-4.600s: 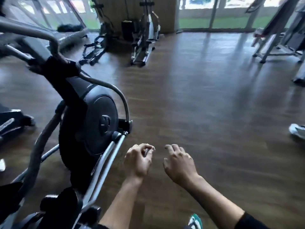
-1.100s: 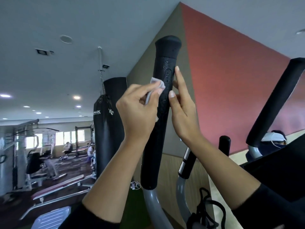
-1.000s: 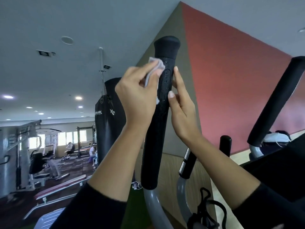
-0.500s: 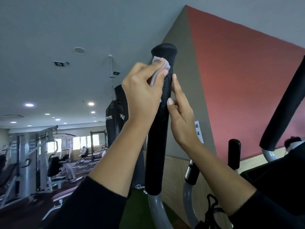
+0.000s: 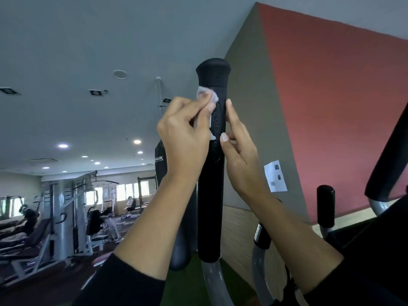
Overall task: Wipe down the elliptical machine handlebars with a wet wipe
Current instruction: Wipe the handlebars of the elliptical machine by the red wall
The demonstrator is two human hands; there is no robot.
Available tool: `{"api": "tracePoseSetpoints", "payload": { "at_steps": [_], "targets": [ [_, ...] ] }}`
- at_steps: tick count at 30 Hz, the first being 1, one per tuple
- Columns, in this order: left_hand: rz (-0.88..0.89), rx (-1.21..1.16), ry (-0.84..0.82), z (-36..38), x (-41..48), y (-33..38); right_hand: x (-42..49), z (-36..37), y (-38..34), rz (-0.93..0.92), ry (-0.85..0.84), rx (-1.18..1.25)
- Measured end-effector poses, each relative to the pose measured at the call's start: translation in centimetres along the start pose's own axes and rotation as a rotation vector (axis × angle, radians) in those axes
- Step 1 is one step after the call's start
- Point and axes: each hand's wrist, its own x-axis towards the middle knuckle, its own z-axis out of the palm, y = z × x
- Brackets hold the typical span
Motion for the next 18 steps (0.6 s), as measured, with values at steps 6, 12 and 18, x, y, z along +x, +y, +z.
{"api": "tracePoseSetpoints", "payload": {
  "at_steps": [6,12,18],
  "targets": [
    [-0.134,-0.097,-0.053,-1.9,-2.7,-0.3,0.0,-0.2,0.2,0.002,-0.013,0.032],
    [-0.142,-0.157,-0.015,-0.4,1.1,-0.6,-0.2,0.0,0.3,0.023,-0.026,0.072],
    [-0.205,-0.188,-0.1,-2.5,-3.7,-1.6,-0.2,0.0,0.4,0.032,-0.026,0.077]
  ]
}}
